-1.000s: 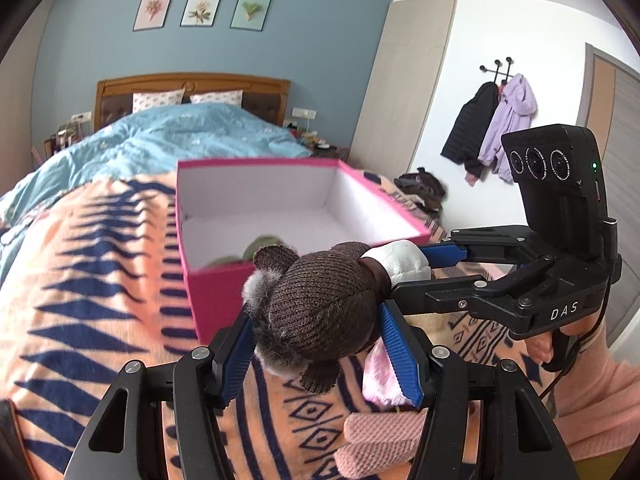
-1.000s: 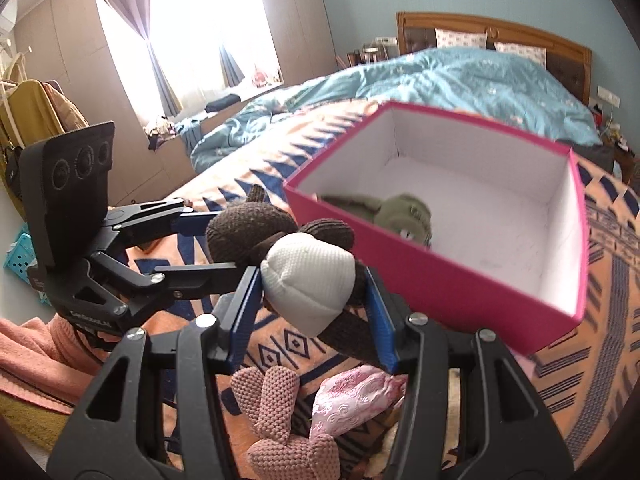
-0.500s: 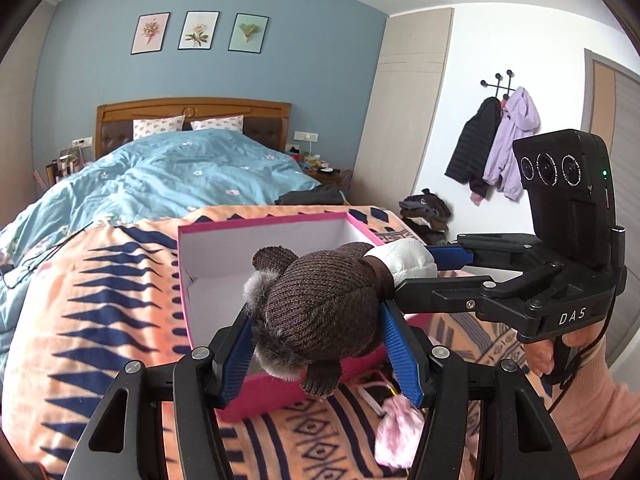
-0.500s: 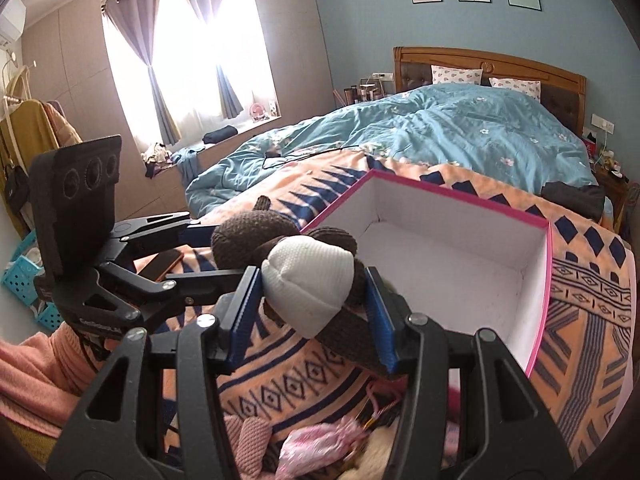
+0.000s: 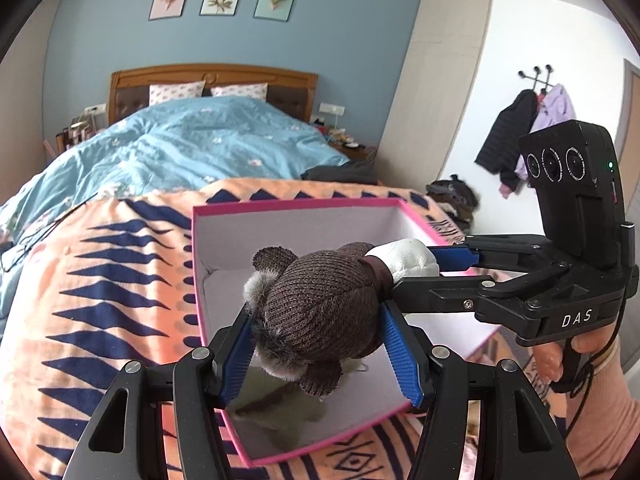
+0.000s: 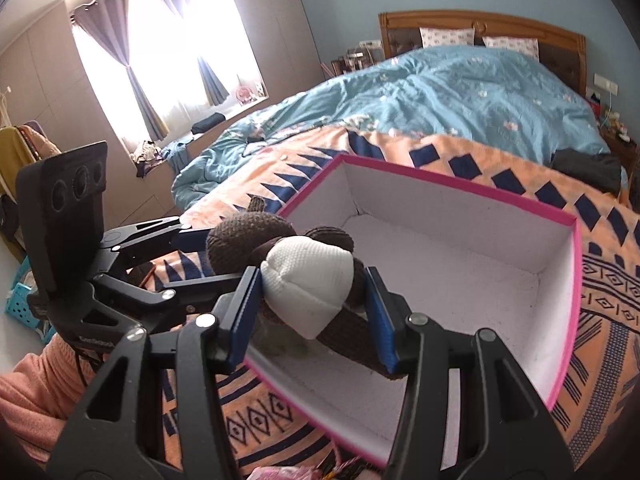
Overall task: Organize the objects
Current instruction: 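Carry the monkey plush over the pink box and release it inside, then move the right gripper back to the pile and grasp the pink knitted bear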
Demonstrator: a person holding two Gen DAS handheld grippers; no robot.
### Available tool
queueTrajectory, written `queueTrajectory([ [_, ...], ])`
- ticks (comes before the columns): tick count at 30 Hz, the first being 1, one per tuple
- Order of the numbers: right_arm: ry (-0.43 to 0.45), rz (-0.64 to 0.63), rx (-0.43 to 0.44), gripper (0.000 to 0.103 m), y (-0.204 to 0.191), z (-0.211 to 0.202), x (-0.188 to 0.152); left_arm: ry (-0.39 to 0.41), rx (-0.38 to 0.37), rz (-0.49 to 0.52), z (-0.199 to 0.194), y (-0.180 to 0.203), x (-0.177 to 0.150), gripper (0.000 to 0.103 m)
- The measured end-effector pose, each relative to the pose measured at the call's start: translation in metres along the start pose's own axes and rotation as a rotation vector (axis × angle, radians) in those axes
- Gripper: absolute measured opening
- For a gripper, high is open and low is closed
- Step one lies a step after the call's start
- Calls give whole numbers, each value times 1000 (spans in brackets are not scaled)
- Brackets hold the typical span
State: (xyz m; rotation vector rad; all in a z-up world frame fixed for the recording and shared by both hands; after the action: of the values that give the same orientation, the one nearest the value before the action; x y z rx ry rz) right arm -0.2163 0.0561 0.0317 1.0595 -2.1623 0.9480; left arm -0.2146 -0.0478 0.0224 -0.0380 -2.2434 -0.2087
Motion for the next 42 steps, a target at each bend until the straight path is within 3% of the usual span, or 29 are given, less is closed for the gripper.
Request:
queueTrajectory([
  [11,-86,60,-26,57,31,42,5,-90,77,-25,40,-19,-4,61],
  [14,-101,83,-69,67,39,50,4,-81,122,-37,41,-22,-5,61],
  [19,-117,131,-75,68,46,54,-3,-40,159,-16,34,-20,-6,61],
  [31,-102,125,-59,68,36,38,-15,1,86,-46,13,-18,-14,65],
  [42,37,69,10,69,-7,-33,-37,111,-33,0,-52,13,-30,76],
])
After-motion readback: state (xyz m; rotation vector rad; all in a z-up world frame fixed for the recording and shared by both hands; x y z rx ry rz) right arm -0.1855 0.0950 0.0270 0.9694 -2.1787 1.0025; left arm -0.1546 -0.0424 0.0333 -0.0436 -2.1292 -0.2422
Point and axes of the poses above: each gripper's, at about its wrist camera, not at the fingertips, and z roughly the way its jaws point, y to its right, x to its top, the point moved 5 cm from there along z, roughly the way its jaws point, and after that the axes turned 8 degrees about x, right-handed, at the moved point
